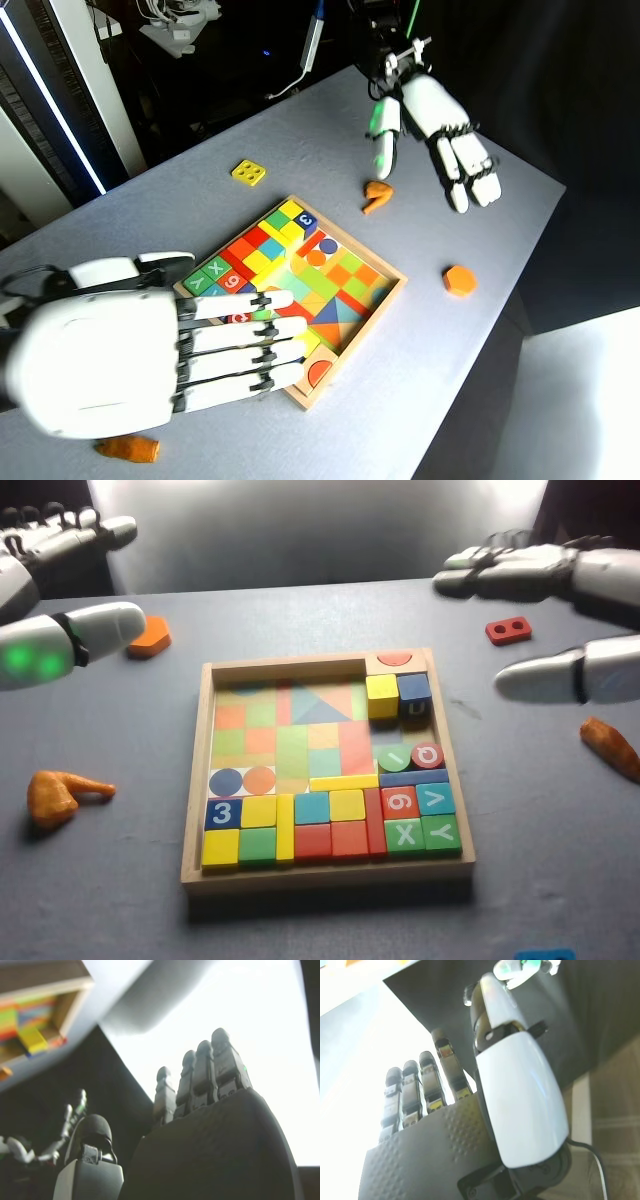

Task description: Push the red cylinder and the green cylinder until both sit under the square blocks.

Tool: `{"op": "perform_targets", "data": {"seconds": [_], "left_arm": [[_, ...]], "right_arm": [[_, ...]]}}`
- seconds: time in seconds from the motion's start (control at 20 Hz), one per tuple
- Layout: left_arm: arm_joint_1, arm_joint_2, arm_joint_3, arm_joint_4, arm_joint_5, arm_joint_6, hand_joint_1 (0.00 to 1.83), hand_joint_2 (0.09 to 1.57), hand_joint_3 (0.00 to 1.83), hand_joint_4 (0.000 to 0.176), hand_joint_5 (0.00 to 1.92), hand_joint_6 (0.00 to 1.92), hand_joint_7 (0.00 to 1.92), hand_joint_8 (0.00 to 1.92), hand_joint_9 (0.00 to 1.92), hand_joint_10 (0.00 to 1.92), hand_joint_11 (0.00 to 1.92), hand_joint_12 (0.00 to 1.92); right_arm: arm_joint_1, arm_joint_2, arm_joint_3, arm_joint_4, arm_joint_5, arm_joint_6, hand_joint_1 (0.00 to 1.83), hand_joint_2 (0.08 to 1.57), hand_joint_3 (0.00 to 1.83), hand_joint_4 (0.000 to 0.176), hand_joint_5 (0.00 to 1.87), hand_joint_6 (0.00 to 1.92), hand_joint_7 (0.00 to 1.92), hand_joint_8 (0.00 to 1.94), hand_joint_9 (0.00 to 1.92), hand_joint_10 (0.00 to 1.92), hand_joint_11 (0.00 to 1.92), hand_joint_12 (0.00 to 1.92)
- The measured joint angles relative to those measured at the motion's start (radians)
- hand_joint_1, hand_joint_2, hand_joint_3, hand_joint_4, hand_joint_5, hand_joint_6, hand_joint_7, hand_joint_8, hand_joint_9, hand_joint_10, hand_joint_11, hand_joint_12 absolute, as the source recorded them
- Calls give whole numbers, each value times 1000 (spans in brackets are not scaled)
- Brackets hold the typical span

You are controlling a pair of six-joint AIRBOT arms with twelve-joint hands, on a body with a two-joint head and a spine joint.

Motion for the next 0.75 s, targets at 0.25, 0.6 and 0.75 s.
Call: {"op": "perform_targets", "data": {"seconds": [0.25,0.6,0.75], "left_arm": [[55,63,-71,0,-206,-27,109,1317,6,123,137,0,124,1,110,8,0,332],[132,125,-150,8,-448,-44,136,1289,1,158,94,0,170,0,204,0,12,456],[158,146,-171,3,-538,-46,323,1183,9,169,90,0,152,0,192,0,70,275]], "right_arm": [[-130,71,-62,294,248,-121,501,1238,15,117,112,9,44,7,3,0,0,13],[-248,156,-142,481,515,-191,447,1278,0,120,77,6,171,11,103,11,0,475],[-280,179,-169,488,586,-205,418,1264,0,127,46,2,157,4,106,3,0,551]]}}
